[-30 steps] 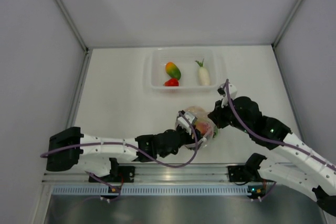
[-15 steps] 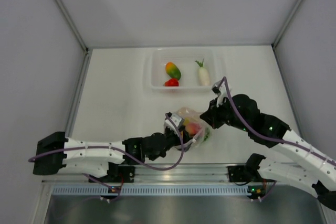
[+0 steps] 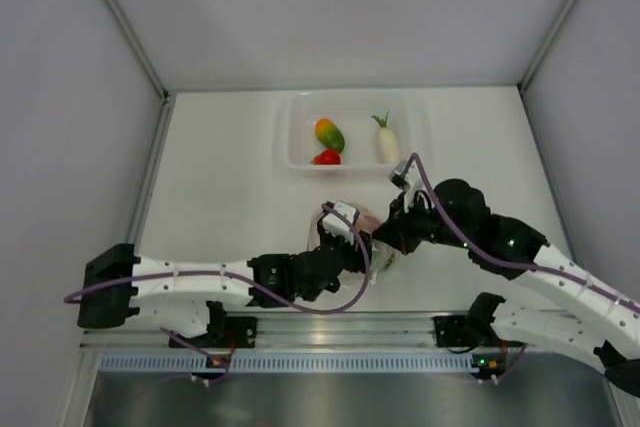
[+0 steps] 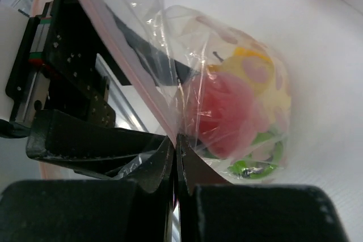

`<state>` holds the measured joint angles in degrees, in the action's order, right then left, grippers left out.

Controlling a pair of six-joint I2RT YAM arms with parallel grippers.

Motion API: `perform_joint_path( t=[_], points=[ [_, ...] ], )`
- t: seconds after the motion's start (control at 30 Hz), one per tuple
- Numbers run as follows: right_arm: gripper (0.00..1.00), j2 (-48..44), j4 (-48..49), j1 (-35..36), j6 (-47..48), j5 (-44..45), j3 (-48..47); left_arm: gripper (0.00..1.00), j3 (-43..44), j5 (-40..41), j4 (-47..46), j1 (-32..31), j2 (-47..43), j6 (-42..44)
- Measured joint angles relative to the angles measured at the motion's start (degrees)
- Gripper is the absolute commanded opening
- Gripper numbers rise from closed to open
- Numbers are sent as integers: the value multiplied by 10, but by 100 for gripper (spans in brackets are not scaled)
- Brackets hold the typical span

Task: Open the zip-top bag and remove the fake food
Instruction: Pick up the fake fruit from the zipper food storage bag.

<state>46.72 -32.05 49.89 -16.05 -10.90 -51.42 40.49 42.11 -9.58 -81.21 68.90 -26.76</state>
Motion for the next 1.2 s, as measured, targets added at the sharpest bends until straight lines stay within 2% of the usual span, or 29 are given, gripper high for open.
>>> perform_joint_path(
  t=[0.1, 0.23, 0.47, 0.8, 1.07, 1.2],
  points=[
    [0, 3, 8, 37, 0, 38, 0, 0, 42, 12, 25, 0, 27, -2],
    [0, 10, 13, 93, 0, 130, -7, 0, 82, 22, 63, -3, 64, -10],
    [0, 12, 13, 170, -7, 289, -8, 0, 98, 56, 102, -1, 72, -66],
    [0, 24, 31, 252, -5, 382, -3, 0, 111, 41, 149, 63, 51, -123],
    [0, 57, 48, 313, -9, 468, -3, 0, 113, 1, 201, 82, 26, -188],
    [0, 74, 56, 322, -21, 516, -3, 0, 98, -14, 221, 98, -11, -229]
  ],
)
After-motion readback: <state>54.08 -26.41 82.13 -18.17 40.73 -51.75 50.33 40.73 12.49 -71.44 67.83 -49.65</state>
